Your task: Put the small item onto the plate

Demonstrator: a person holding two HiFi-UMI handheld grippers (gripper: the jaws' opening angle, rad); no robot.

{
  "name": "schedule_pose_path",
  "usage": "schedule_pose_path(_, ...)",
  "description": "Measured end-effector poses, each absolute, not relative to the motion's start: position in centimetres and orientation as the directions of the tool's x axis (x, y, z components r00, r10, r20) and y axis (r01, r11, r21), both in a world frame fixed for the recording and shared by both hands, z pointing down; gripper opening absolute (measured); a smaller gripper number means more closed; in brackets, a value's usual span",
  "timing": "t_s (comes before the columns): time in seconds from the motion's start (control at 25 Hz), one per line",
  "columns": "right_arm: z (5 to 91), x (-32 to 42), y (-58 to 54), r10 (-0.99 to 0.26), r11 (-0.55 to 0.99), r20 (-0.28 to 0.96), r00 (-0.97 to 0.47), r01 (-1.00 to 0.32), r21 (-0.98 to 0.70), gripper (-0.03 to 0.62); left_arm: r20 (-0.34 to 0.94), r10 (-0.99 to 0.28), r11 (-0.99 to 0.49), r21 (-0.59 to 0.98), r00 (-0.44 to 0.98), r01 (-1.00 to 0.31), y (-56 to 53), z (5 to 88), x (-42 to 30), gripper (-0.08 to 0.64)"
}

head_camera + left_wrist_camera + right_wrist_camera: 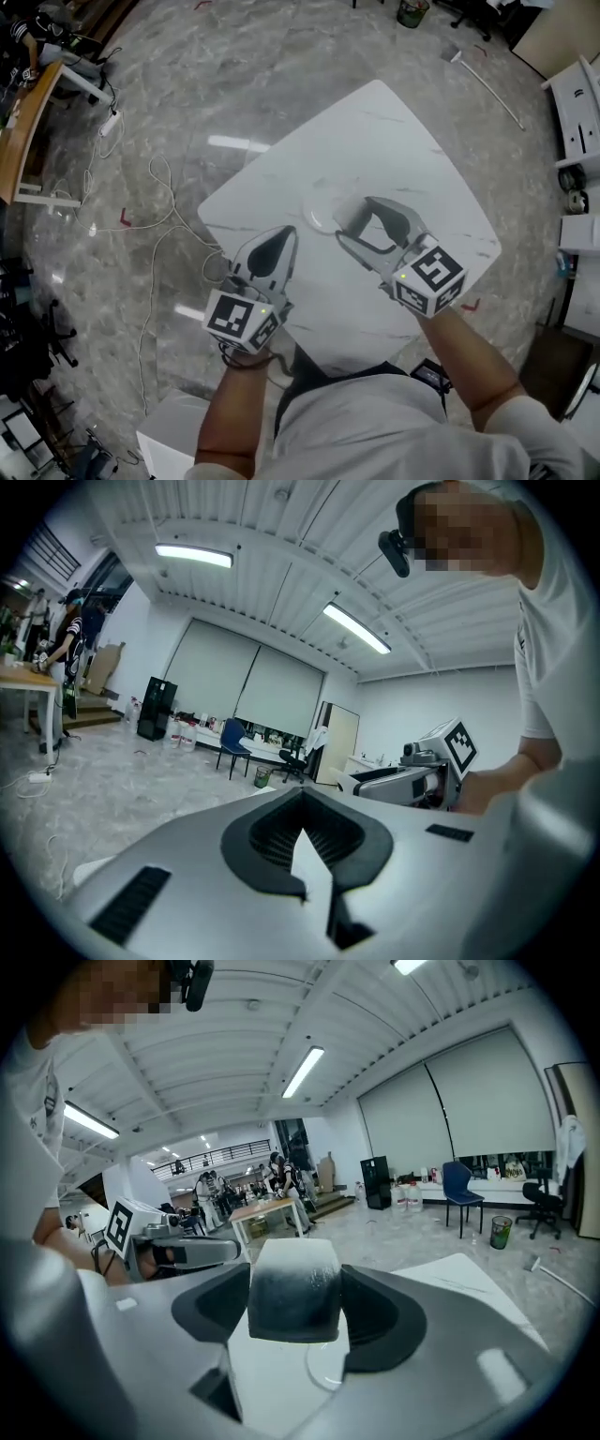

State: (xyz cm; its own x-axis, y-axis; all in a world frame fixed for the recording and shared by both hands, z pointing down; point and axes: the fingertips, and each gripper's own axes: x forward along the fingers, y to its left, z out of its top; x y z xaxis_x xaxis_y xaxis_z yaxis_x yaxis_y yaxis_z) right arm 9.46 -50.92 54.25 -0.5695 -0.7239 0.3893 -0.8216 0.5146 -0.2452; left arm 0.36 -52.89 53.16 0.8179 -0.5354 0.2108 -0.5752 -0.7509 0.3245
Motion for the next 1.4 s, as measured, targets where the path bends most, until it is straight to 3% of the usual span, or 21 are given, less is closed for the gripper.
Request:
schedule_pose_path(0.68, 77.4, 9.9, -56.7, -0.557, 0.465, 0.677, -0.481, -0.856, -0.226, 0.293, 0.279, -0.472, -0.736, 0.397, 0.836, -0.548, -57.9, 68.7, 2.6, 0.006)
schedule_pose_path(1.4, 82.4, 10.1, -58.1, -0.501, 0.462, 0.764, -0.406, -0.872, -0.161, 0.295, 0.321, -0.444, -0.724, 0.422, 0.837, -0.546, -58.9, 73.3, 3.7, 0.006)
